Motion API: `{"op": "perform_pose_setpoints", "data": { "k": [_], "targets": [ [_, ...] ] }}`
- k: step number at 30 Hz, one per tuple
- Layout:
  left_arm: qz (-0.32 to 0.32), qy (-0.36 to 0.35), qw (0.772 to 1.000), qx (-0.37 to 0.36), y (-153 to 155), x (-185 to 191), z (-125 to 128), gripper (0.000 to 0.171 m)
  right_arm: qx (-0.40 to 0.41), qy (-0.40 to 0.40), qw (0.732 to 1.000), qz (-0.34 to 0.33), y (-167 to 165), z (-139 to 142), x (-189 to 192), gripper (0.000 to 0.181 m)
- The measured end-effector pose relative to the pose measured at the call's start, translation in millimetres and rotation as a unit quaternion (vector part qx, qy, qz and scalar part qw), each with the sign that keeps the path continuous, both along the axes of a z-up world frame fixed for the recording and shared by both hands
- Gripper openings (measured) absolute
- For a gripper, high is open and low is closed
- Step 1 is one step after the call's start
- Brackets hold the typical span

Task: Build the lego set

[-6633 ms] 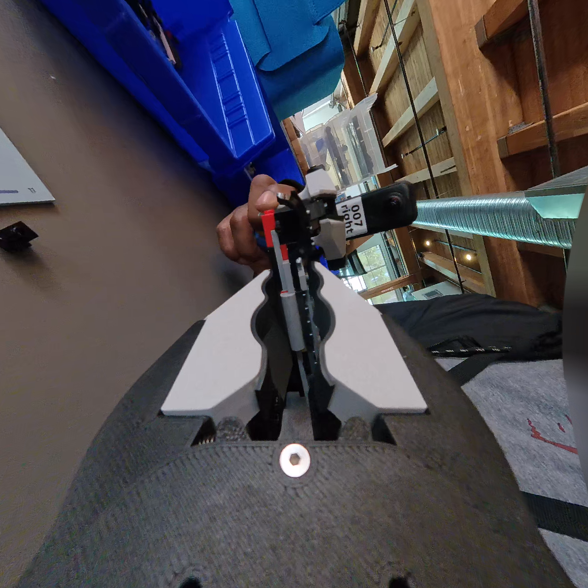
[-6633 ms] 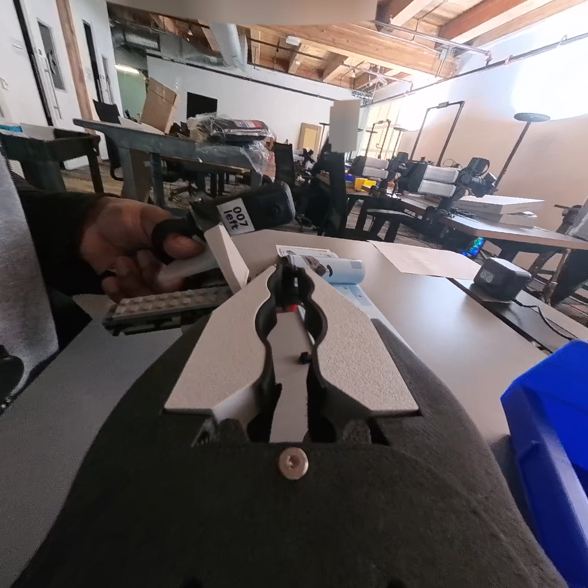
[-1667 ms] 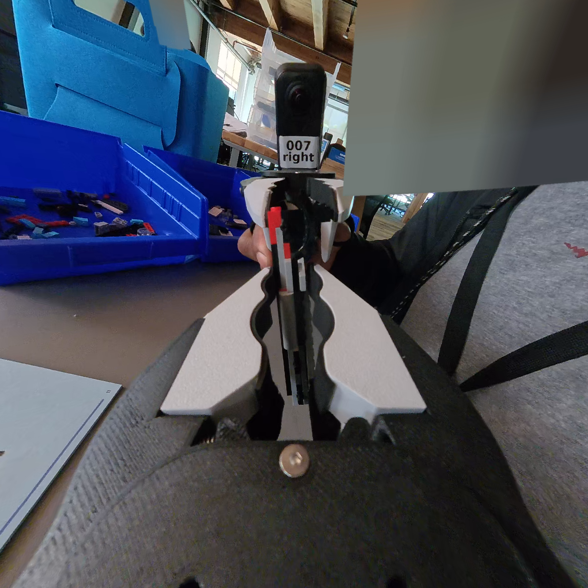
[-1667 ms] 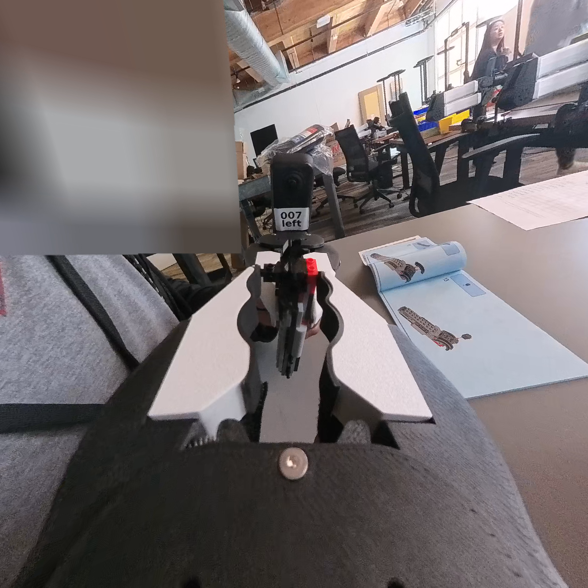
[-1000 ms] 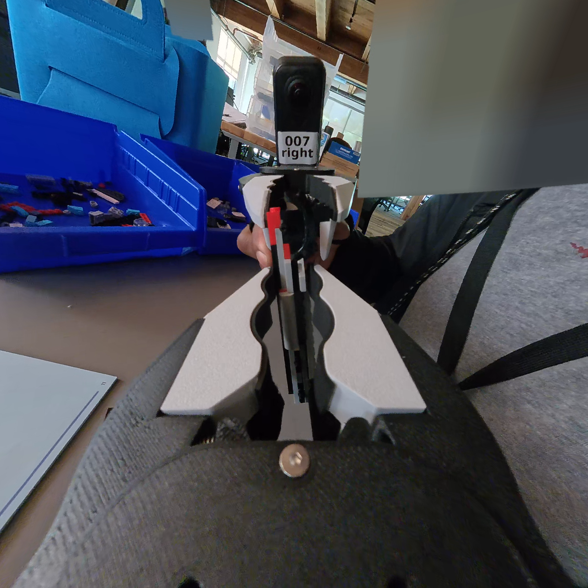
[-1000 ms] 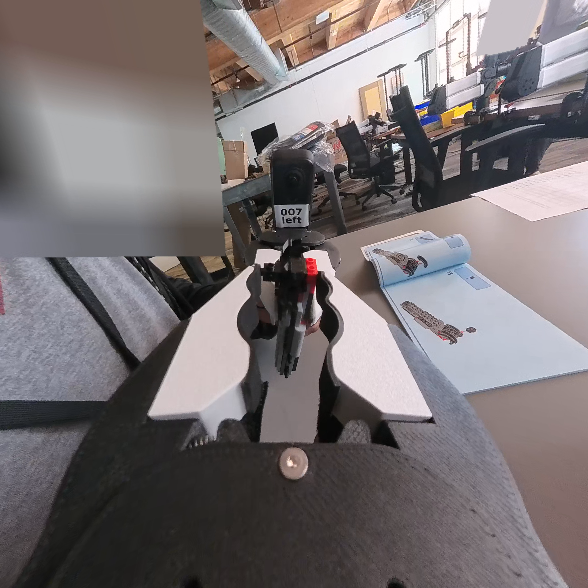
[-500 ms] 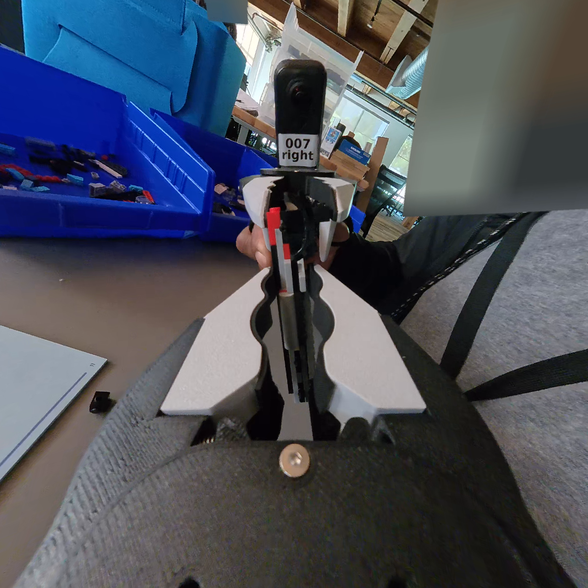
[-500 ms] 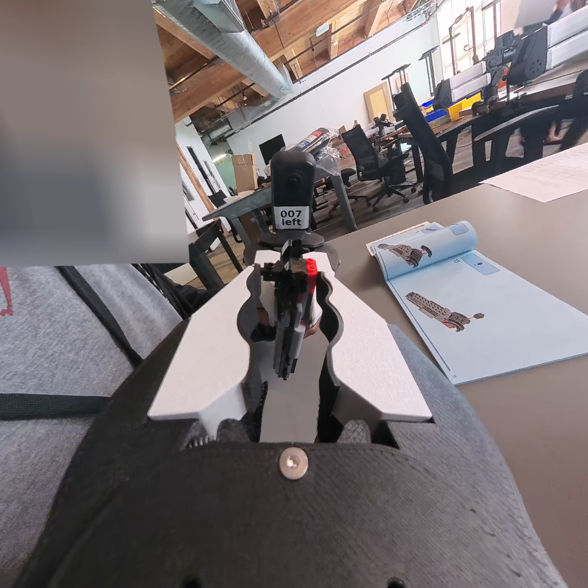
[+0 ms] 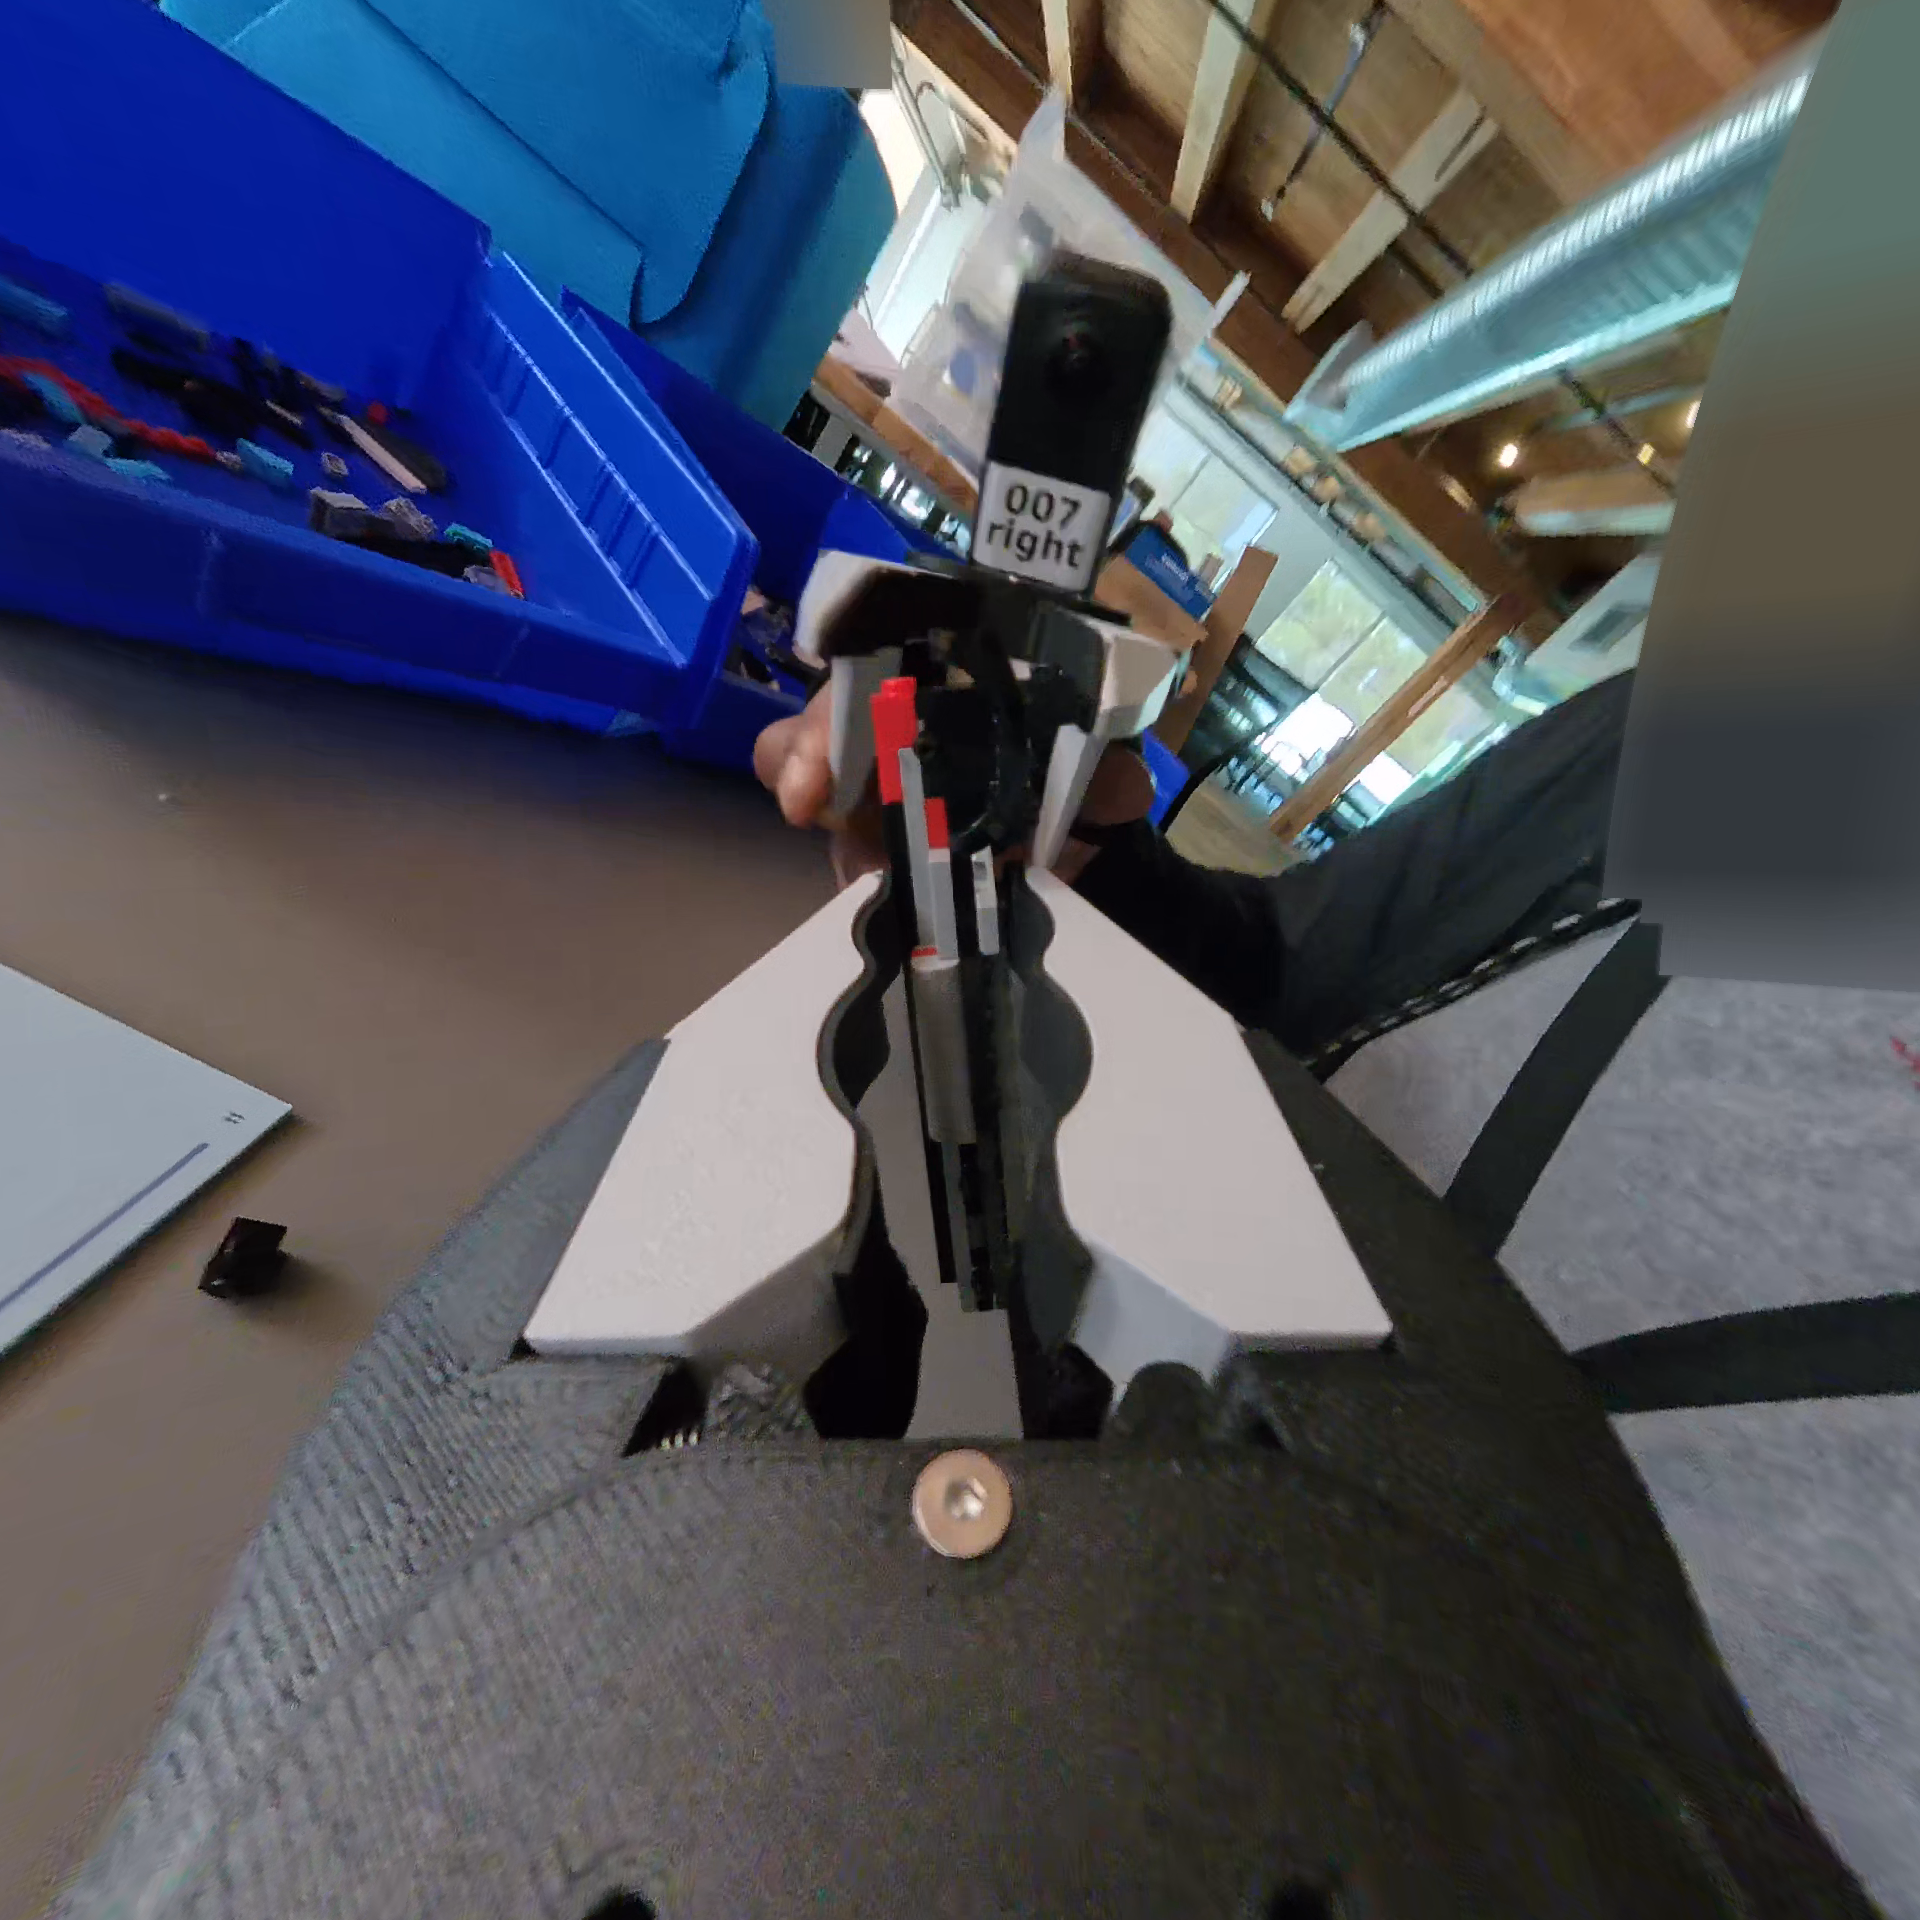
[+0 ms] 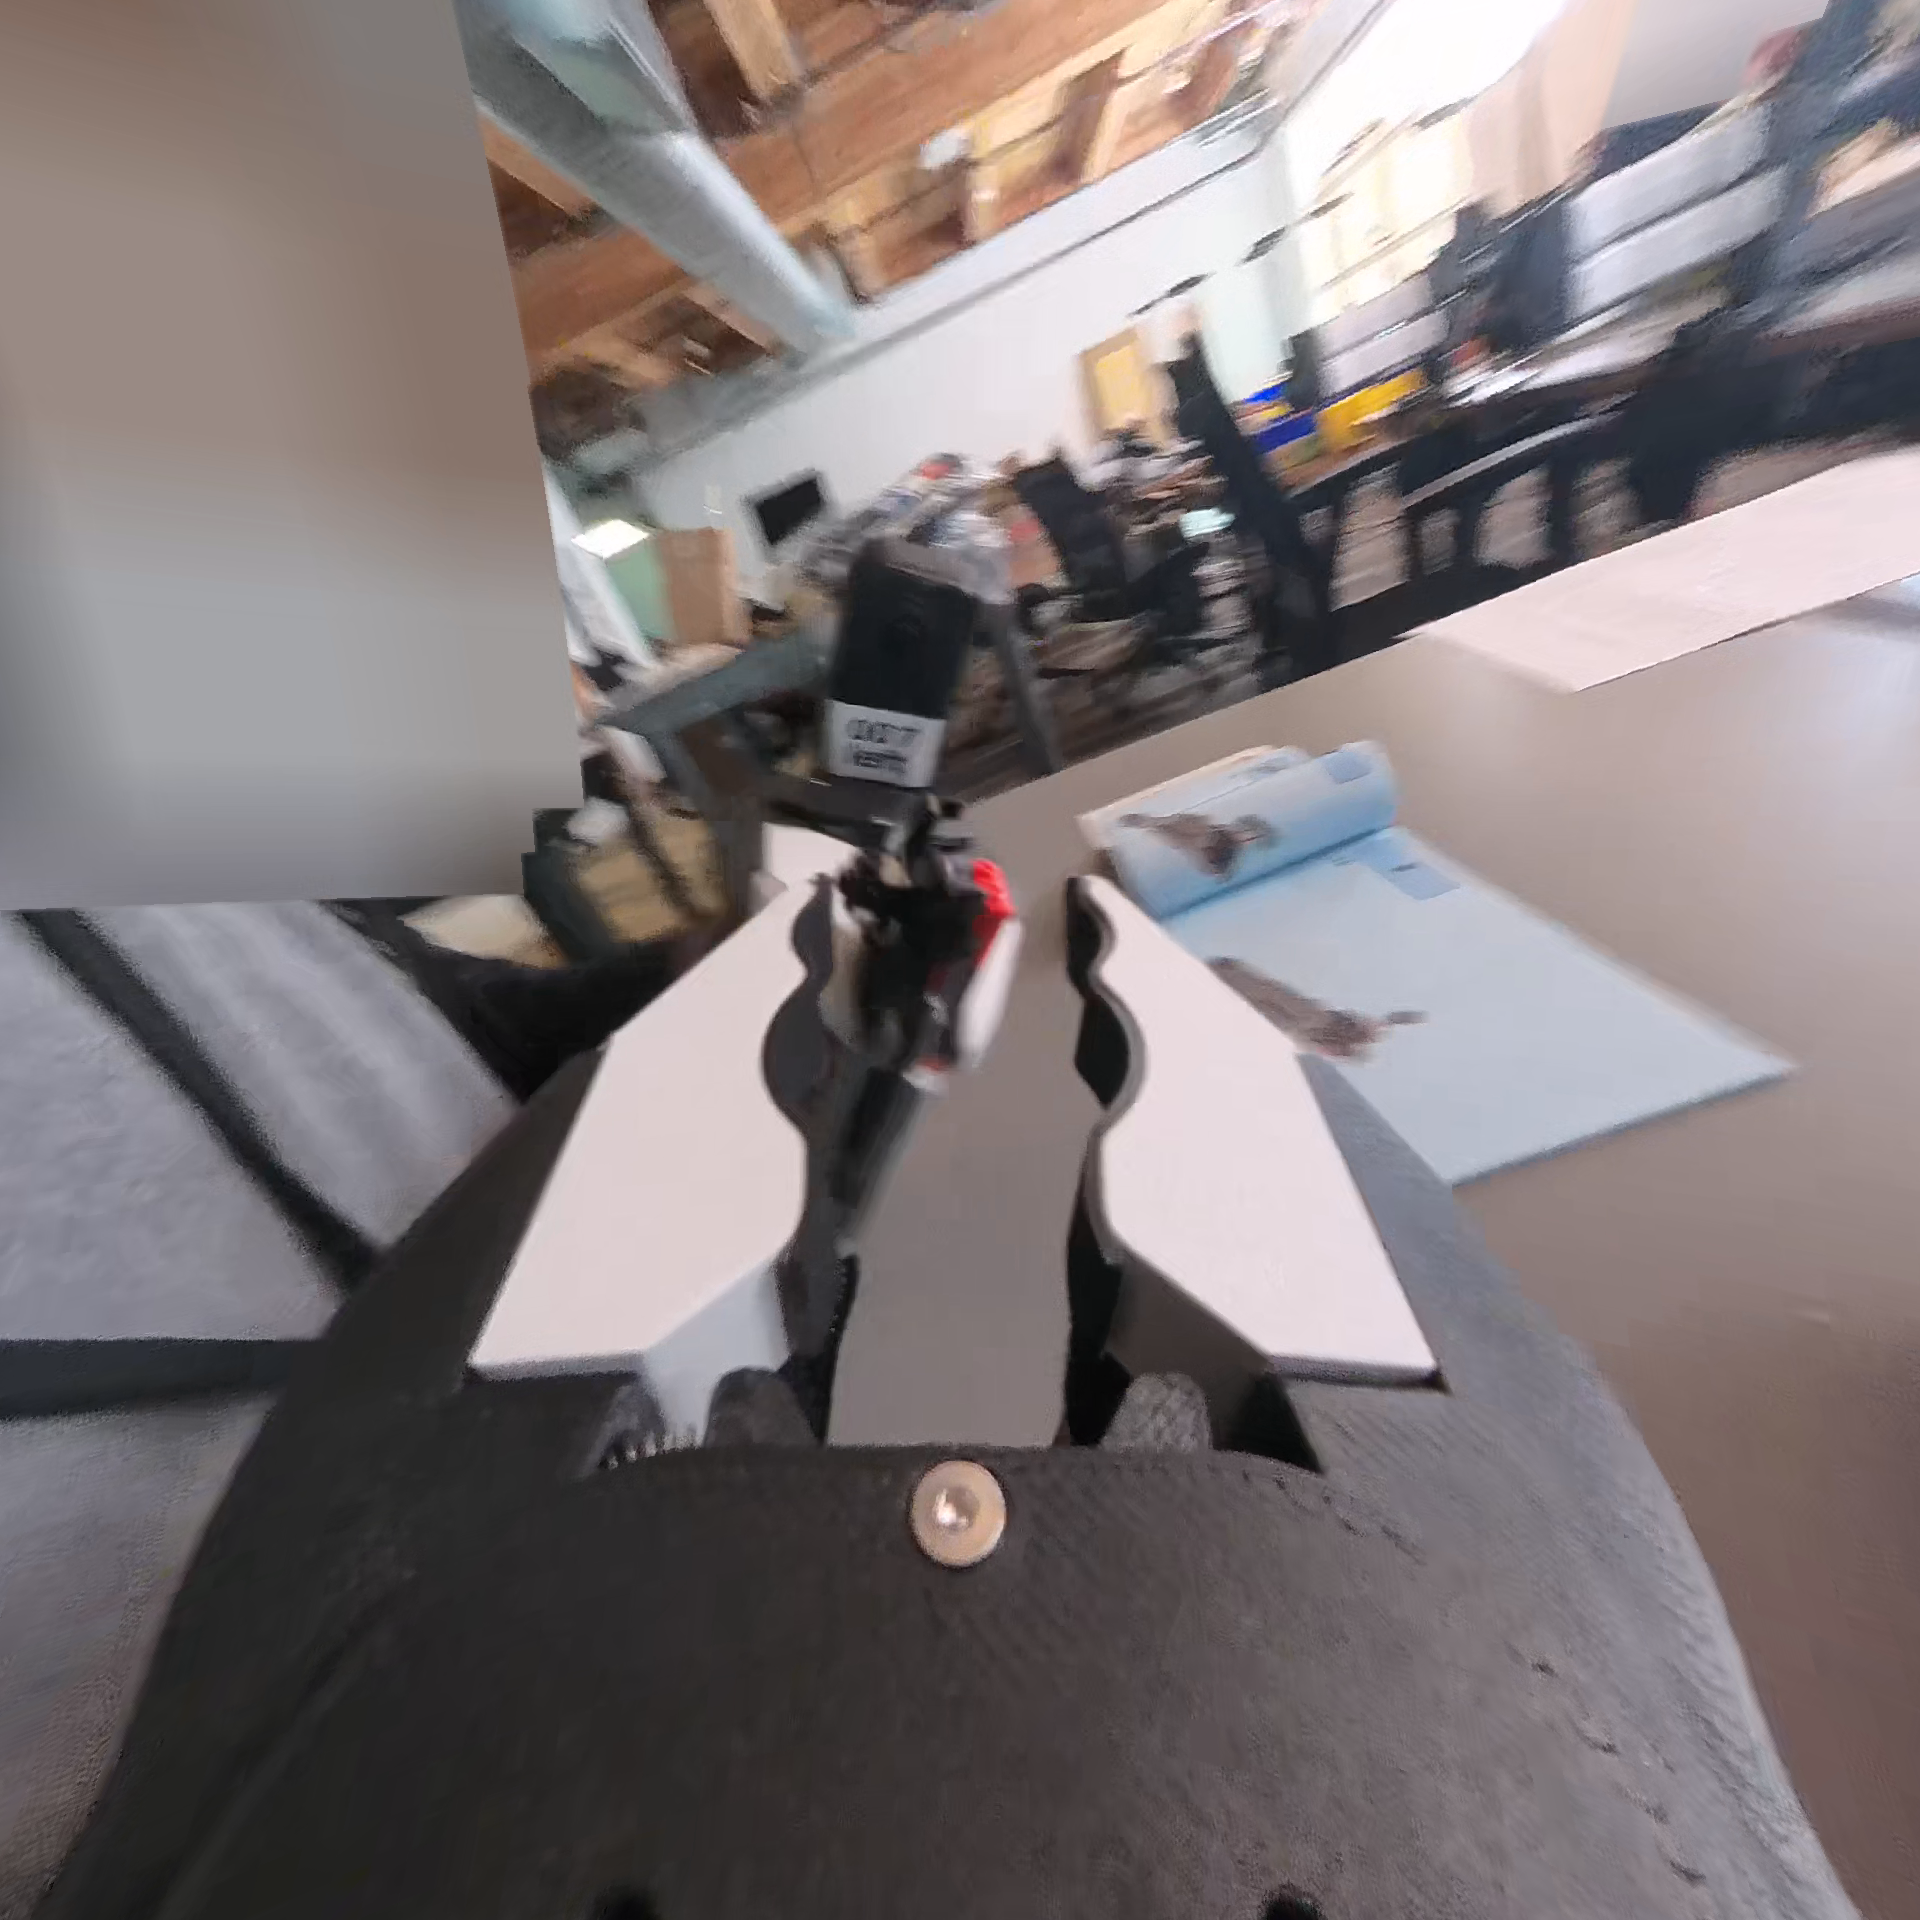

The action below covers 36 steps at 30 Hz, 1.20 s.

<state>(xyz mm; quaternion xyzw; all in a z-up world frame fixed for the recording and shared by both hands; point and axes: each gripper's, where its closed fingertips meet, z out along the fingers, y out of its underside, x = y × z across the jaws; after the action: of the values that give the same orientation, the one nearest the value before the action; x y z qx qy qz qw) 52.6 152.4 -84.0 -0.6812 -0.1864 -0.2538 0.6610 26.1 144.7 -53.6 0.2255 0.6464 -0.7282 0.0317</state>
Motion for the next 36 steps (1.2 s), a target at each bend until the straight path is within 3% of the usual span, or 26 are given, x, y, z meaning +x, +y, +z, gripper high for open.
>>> {"op": "perform_pose_setpoints", "data": {
  "k": [5, 8, 12, 36],
  "targets": [
    [0.014, -0.046, 0.999, 0.019, -3.5, -4.2, 6.1, 0.018, 0.023, 0.140, 0.987, -0.076, 21.9, 18.8, -1.2, 0.044],
    [0.007, -0.049, 0.999, 0.021, -2.5, -0.7, 9.7, 0.018, 0.049, 0.232, 0.968, -0.080, 18.3, 29.5, 11.3, 0.028],
    [-0.001, -0.063, 0.998, 0.022, -1.0, 2.5, 12.7, 0.018, 0.107, 0.292, 0.948, -0.069, 4.7, 26.3, 18.4, 0.017],
    [-0.021, -0.089, 0.995, -0.035, 4.1, 13.5, 2.9, 0.018, 0.191, 0.348, 0.915, -0.069, -1.2, 8.0, 19.2, 0.013]
  ]
}}
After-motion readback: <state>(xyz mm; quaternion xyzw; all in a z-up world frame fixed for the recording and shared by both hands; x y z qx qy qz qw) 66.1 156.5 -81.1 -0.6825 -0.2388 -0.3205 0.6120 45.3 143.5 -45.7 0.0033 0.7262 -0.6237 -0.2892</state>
